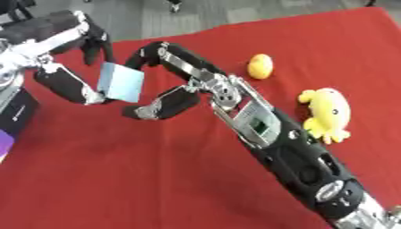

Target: Pick up the objects with one hand, pass them to the other hand, and then place them into the box on the other side of the table.

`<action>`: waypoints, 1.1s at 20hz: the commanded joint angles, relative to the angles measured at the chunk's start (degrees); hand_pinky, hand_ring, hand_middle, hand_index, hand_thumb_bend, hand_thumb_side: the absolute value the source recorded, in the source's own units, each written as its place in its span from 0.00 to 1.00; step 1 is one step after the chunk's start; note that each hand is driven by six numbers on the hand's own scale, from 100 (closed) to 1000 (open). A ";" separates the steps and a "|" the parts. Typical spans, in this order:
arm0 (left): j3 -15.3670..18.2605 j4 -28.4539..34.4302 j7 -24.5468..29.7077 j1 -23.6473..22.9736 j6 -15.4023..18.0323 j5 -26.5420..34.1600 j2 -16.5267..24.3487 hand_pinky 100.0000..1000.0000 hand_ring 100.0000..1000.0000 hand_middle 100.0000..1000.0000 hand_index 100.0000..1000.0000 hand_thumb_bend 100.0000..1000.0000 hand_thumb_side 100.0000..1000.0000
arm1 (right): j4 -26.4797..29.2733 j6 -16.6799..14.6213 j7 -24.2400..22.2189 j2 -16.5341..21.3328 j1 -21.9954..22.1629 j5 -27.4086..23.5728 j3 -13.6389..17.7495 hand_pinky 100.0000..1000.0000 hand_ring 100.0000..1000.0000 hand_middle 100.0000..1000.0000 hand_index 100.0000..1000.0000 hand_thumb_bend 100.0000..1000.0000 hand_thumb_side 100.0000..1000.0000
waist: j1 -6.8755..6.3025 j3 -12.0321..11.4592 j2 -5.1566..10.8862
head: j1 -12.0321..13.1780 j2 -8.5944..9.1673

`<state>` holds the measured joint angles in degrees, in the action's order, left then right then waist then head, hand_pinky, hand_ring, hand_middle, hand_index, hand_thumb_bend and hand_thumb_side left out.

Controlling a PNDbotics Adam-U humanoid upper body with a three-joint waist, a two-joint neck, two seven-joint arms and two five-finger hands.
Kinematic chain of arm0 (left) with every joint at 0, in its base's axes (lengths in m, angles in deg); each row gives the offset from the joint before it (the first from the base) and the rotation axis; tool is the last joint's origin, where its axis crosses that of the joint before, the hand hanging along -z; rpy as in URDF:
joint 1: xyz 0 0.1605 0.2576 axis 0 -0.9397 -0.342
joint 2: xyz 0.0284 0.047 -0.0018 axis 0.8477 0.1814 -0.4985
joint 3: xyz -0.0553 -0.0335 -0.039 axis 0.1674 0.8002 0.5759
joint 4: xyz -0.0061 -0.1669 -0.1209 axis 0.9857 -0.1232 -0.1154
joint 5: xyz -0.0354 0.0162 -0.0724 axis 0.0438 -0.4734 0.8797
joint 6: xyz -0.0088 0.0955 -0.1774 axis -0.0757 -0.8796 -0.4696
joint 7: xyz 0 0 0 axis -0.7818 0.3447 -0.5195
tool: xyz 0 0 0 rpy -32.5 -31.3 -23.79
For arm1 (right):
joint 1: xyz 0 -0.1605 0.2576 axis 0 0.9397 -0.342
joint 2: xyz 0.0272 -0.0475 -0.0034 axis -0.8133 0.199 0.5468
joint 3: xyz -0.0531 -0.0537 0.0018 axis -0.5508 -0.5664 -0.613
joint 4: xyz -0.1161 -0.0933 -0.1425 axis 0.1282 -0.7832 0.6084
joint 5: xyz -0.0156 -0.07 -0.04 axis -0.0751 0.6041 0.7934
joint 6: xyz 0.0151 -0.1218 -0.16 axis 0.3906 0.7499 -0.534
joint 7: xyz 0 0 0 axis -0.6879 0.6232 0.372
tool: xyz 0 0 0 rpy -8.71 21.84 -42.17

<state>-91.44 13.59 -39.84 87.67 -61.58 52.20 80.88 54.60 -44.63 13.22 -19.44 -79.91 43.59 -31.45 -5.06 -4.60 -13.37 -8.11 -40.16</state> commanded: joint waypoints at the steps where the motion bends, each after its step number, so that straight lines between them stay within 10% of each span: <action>1: 2.42 1.51 0.16 1.31 -0.41 -0.21 1.99 0.58 0.35 0.22 0.34 0.40 0.00 | 1.23 0.95 0.60 -0.60 -0.22 1.28 -1.47 0.83 0.81 0.81 0.95 0.49 0.17 | -0.52 -0.06 0.87 | -0.14 0.10; 22: 3.23 2.28 0.61 0.35 -1.12 0.03 2.56 0.57 0.31 0.17 0.30 0.44 0.00 | 1.52 4.48 3.66 -0.14 0.17 2.64 -1.46 0.83 0.81 0.81 0.98 0.48 0.20 | -0.40 -0.09 0.79 | -0.04 0.11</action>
<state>-90.65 14.81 -38.94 86.87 -62.36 52.57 81.31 55.56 -40.45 17.06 -19.89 -79.48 45.69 -32.54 -5.06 -4.64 -13.37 -8.20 -40.20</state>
